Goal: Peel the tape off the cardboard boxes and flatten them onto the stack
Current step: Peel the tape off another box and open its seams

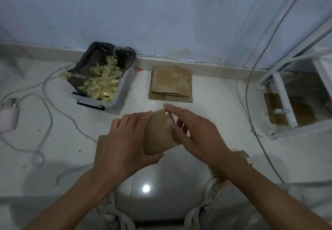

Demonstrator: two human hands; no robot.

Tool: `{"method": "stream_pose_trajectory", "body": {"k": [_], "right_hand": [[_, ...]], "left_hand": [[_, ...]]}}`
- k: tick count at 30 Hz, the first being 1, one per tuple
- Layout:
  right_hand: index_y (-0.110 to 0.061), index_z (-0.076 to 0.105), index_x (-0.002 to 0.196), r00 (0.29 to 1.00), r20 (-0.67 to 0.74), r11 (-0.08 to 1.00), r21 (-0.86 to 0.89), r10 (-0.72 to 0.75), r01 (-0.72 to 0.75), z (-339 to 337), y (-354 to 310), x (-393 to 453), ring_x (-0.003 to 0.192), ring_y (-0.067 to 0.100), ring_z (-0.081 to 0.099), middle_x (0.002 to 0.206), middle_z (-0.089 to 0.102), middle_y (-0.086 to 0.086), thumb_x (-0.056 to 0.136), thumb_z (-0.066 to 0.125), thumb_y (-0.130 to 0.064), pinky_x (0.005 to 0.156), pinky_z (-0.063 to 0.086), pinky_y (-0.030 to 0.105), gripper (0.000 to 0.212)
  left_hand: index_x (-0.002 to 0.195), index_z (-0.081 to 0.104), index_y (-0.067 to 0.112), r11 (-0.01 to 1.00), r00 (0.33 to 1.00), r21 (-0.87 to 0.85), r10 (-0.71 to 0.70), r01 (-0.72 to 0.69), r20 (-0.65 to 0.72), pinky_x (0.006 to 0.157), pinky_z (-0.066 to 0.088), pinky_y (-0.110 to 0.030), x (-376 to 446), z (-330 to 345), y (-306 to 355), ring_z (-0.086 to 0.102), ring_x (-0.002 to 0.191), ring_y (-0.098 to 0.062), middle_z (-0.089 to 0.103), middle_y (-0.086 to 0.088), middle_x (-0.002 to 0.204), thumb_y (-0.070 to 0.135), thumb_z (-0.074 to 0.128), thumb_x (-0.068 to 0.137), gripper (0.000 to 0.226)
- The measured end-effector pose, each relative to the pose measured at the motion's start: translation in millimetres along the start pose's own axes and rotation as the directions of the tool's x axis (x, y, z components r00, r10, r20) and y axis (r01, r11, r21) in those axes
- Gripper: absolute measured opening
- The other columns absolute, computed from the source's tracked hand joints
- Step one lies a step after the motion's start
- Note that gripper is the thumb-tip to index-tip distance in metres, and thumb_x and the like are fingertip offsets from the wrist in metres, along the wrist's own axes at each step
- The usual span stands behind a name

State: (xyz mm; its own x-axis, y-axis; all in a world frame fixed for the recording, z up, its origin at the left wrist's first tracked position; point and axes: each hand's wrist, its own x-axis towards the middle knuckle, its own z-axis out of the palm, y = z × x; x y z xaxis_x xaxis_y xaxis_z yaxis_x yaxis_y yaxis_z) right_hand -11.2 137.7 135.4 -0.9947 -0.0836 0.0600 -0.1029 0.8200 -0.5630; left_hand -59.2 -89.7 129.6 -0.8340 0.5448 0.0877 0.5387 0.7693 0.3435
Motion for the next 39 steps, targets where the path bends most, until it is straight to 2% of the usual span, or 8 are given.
{"method": "stream_pose_trajectory", "body": {"k": [4,11,16,21,26,29,34,39], "right_hand": [[-0.038,0.05,0.151,0.999,-0.026,0.995,0.097,-0.021,0.024,4,8,4,0.082,0.01,0.063,0.104,0.064,-0.009,0.11,0.043,-0.042,0.073,0.058,0.038,0.042],[-0.029,0.067,0.126,0.995,-0.082,0.996,0.065,-0.063,0.068,-2,8,6,0.074,0.005,0.064,0.097,0.067,-0.018,0.108,0.057,-0.023,0.069,0.058,0.036,0.022],[-0.03,0.058,0.115,0.993,0.101,0.998,0.018,-0.061,0.06,-7,8,8,0.068,0.007,0.063,0.084,0.067,-0.013,0.107,0.056,-0.024,0.065,0.058,0.038,0.01],[-0.033,0.051,0.107,0.961,0.274,0.994,-0.09,-0.042,0.069,-7,13,7,0.067,0.014,0.063,0.077,0.066,-0.01,0.104,0.052,-0.012,0.065,0.059,0.043,0.022],[-0.023,0.053,0.102,0.89,0.444,0.968,0.251,-0.104,-0.012,-29,13,7,0.08,0.018,0.07,0.084,0.067,-0.001,0.11,0.047,-0.009,0.066,0.06,0.04,0.017],[-0.017,0.058,0.104,0.911,0.404,0.93,0.361,-0.083,-0.076,-37,12,5,0.083,0.019,0.073,0.086,0.067,0.003,0.109,0.051,-0.008,0.064,0.06,0.041,0.013],[-0.02,0.068,0.12,0.943,0.324,0.936,0.349,-0.072,-0.049,-26,14,4,0.075,0.015,0.072,0.086,0.069,0.001,0.106,0.059,-0.008,0.066,0.053,0.016,0.021],[-0.015,0.067,0.102,0.908,0.412,0.915,0.391,-0.078,-0.099,-28,12,4,0.08,0.021,0.074,0.093,0.07,0.006,0.106,0.057,-0.006,0.066,0.058,0.03,0.014]], "left_hand": [[0.146,0.044,0.023,0.999,0.999,-0.052,0.01,-0.008,0.053,0.097,0.043,-0.04,3,0,-5,0.057,0.113,-0.02,0.06,0.001,0.132,0.085,0.064,0.057,0.11],[0.144,0.044,0.022,0.995,0.994,-0.031,0.093,-0.091,0.063,0.094,0.043,-0.04,3,-1,-7,0.058,0.112,-0.02,0.061,0.001,0.132,0.084,0.063,0.059,0.107],[0.144,0.046,0.022,0.984,0.978,0.045,0.165,-0.172,0.129,0.095,0.046,-0.042,3,-1,-11,0.06,0.114,-0.022,0.061,0.001,0.133,0.084,0.064,0.058,0.108],[0.143,0.047,0.023,0.961,0.949,0.09,0.239,-0.262,0.206,0.096,0.047,-0.044,0,3,-13,0.061,0.114,-0.021,0.062,0.002,0.133,0.083,0.069,0.057,0.107],[0.145,0.042,0.034,0.961,0.92,-0.116,0.275,-0.252,0.279,0.089,0.035,-0.023,4,-12,-24,0.042,0.111,-0.001,0.05,0.018,0.133,0.072,0.084,0.054,0.106],[0.146,0.04,0.039,0.951,0.914,-0.231,0.273,-0.208,0.3,0.088,0.029,-0.012,5,-19,-24,0.033,0.105,0.008,0.041,0.029,0.127,0.068,0.087,0.055,0.106],[0.147,0.041,0.036,0.953,0.92,-0.216,0.268,-0.211,0.286,0.088,0.028,-0.011,7,-16,-23,0.033,0.103,0.007,0.05,0.019,0.131,0.068,0.088,0.055,0.108],[0.147,0.038,0.041,0.952,0.911,-0.217,0.275,-0.214,0.308,0.086,0.033,-0.017,6,-17,-28,0.037,0.106,0.004,0.048,0.021,0.132,0.069,0.087,0.056,0.107]]}}
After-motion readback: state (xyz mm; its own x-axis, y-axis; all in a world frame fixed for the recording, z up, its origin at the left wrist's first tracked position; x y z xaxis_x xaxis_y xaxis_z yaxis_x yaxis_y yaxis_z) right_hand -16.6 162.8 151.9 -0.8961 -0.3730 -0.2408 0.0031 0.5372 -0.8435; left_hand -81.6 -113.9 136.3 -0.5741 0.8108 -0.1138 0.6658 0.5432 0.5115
